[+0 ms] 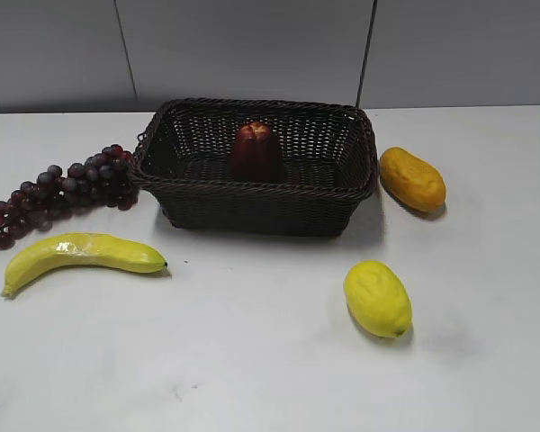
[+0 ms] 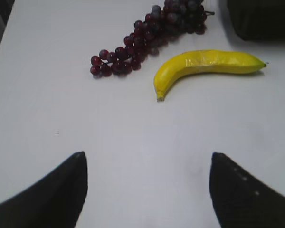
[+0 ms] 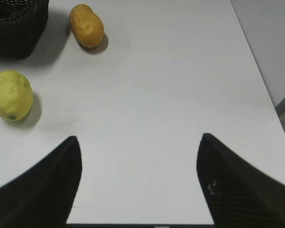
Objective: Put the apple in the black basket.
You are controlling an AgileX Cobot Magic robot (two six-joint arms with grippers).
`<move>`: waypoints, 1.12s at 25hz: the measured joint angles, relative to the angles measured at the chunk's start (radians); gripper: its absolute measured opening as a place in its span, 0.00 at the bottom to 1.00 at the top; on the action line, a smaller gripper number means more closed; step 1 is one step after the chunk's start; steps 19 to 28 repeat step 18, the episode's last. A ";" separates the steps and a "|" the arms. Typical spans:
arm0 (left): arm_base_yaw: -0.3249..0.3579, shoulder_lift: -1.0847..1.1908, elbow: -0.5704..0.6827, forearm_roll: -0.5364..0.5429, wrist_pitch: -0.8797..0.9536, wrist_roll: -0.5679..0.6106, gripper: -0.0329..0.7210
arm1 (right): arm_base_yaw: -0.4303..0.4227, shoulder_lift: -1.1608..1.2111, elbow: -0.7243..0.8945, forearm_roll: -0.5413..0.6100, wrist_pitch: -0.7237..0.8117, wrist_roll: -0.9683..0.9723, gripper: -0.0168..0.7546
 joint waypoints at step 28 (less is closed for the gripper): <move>0.000 -0.059 0.000 0.000 0.002 -0.015 0.83 | 0.000 0.000 0.000 0.000 0.000 0.000 0.76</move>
